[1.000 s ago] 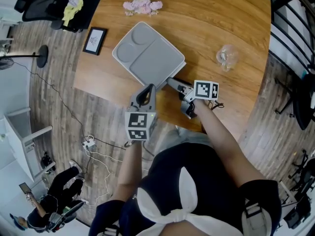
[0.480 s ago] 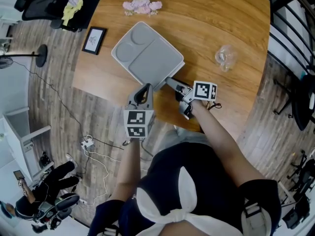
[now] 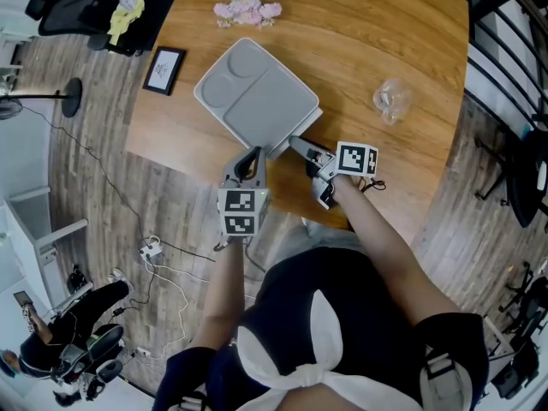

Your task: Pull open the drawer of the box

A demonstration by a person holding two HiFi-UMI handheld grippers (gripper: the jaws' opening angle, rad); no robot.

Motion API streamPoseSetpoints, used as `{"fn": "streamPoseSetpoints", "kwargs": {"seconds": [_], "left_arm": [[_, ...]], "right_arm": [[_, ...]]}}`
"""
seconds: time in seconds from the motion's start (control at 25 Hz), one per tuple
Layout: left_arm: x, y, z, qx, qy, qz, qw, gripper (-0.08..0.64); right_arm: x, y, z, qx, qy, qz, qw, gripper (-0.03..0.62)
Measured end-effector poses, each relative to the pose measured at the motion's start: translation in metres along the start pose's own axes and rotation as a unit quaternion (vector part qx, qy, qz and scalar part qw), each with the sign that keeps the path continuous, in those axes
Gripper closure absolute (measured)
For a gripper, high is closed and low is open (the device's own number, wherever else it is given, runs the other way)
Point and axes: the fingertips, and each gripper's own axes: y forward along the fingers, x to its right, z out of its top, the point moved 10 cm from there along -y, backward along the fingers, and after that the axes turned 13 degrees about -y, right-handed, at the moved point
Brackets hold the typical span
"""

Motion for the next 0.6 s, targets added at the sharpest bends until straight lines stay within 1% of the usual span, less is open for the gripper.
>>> {"fn": "streamPoseSetpoints", "kwargs": {"seconds": [0.24, 0.4, 0.6], "left_arm": [[-0.0012, 0.0049, -0.0035, -0.009, 0.001, 0.0, 1.0, 0.54], [-0.0011, 0.0083, -0.0063, -0.016, -0.005, -0.001, 0.9999, 0.54], [-0.003, 0.0083, -0.0056, -0.009, -0.015, -0.001, 0.9998, 0.541]], "right_arm": [[-0.0006, 0.0001, -0.0008, -0.002, 0.001, -0.005, 1.0, 0.43], [0.0, -0.0029, -0.0015, -0.004, 0.004, -0.008, 1.0, 0.43], [-0.0024, -0.007, -0.0026, -0.006, 0.005, -0.011, 1.0, 0.43]]}}
